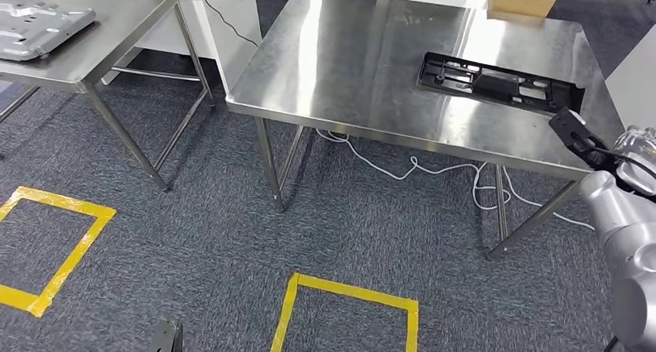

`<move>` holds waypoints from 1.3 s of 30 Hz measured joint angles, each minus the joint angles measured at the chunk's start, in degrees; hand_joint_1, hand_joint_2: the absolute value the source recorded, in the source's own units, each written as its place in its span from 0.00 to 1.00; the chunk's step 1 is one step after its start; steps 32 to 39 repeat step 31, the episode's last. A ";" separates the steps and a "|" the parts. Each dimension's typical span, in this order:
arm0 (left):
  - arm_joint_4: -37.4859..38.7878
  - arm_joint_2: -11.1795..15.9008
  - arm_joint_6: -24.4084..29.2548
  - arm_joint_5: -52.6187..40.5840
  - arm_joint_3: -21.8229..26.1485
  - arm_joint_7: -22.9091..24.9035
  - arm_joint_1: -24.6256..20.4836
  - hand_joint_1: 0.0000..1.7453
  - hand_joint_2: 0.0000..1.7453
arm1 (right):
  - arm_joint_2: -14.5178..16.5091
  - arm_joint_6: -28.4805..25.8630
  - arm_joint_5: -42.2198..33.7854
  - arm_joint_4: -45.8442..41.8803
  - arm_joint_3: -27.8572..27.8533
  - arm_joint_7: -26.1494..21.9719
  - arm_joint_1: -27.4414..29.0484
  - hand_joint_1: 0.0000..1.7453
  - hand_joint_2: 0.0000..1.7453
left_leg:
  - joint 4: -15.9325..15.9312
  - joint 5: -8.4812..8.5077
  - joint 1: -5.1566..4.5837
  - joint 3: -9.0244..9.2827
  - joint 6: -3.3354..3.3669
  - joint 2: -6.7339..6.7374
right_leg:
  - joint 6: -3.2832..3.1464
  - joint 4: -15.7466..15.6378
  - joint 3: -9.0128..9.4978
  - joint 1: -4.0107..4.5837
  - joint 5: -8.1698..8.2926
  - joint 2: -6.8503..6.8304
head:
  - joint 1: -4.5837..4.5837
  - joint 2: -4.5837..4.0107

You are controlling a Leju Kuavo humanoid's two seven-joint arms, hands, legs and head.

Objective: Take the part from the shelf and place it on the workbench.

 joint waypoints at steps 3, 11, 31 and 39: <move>-0.01 -0.08 0.00 0.00 0.03 -0.01 -0.09 0.00 0.00 | -0.42 -0.04 0.00 0.01 -0.03 0.00 0.17 0.00 0.00 | -1.23 2.74 0.11 -1.52 1.38 0.24 | -0.66 6.17 -3.07 -0.11 -5.21 0.11 | 0.17 0.01; -0.01 -0.21 -0.03 -0.02 0.08 -0.01 -0.07 0.00 0.00 | -0.54 -0.07 -0.01 -0.02 -0.04 0.00 0.83 0.00 0.00 | -1.11 8.21 0.09 -8.40 0.28 0.25 | 1.35 5.10 5.85 -0.10 -8.76 0.22 | 0.36 0.00; 0.02 0.19 0.00 -0.11 0.26 -0.01 0.12 0.00 0.00 | 0.15 -0.18 0.00 0.00 -0.07 0.02 1.31 0.00 0.00 | -0.40 1.75 -0.21 -1.57 0.94 0.04 | -0.58 0.63 3.73 0.05 -4.98 -0.01 | -0.05 0.00; 0.02 0.19 0.00 -0.11 0.26 -0.01 0.12 0.00 0.00 | 0.15 -0.18 0.00 0.00 -0.07 0.02 1.31 0.00 0.00 | -0.40 1.75 -0.21 -1.57 0.94 0.04 | -0.58 0.63 3.73 0.05 -4.98 -0.01 | -0.05 0.00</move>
